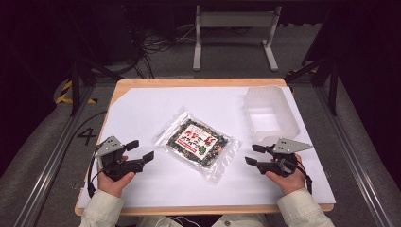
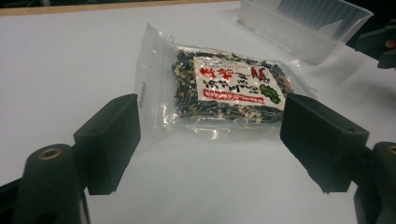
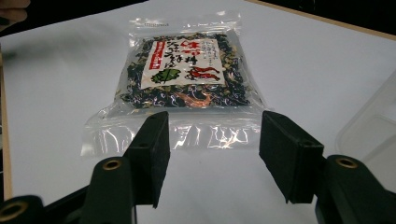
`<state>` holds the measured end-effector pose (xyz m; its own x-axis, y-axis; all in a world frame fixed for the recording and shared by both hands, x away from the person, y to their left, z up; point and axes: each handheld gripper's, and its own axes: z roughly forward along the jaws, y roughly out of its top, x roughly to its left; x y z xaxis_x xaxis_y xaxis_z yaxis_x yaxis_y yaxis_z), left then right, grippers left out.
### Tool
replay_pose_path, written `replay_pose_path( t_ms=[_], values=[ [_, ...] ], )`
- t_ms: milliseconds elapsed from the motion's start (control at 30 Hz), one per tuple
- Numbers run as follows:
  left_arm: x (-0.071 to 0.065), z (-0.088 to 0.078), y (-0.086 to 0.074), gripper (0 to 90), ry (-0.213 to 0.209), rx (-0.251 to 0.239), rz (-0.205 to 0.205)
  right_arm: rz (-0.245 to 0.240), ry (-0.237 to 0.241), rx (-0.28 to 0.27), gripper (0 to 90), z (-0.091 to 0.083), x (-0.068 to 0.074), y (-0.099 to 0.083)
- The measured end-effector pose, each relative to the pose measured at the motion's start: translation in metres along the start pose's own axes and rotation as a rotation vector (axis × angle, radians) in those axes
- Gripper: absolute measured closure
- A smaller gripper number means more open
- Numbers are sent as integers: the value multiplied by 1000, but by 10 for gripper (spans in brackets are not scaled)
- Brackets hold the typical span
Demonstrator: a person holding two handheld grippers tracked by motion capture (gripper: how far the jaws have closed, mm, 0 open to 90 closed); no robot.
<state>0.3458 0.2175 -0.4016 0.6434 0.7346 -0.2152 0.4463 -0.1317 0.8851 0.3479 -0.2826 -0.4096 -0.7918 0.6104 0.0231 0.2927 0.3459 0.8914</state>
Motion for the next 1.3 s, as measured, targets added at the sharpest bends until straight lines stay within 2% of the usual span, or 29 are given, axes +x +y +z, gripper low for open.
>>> replay_pose_path(
  t_ms=[233, 433, 567, 667, 867, 967, 1033, 1300],
  values=[
    [9, 7, 14, 193, 17, -9, -36, -2, -11, 9, 419, 1, 0, 0],
    [14, 10, 24, 187, 35, -16, -26, -2, -11, 14, 404, 2, 0, -1],
    [17, 14, 32, 181, 36, -15, -10, -6, -13, 16, 402, 2, 1, -1],
    [22, 19, 37, 180, 15, -43, -42, -7, -11, 16, 401, 3, 1, -1],
    [29, 30, 40, 174, 22, -20, -52, -8, -5, 23, 396, 6, 2, -1],
    [32, 34, 42, 182, 4, -6, -75, -10, 0, 22, 396, 5, 2, -1],
    [33, 36, 43, 193, 3, -5, -71, -7, 1, 20, 396, 5, 1, -2],
    [39, 56, 43, 201, 30, 36, -81, -1, -2, 19, 402, -2, 3, -6]
  ],
)
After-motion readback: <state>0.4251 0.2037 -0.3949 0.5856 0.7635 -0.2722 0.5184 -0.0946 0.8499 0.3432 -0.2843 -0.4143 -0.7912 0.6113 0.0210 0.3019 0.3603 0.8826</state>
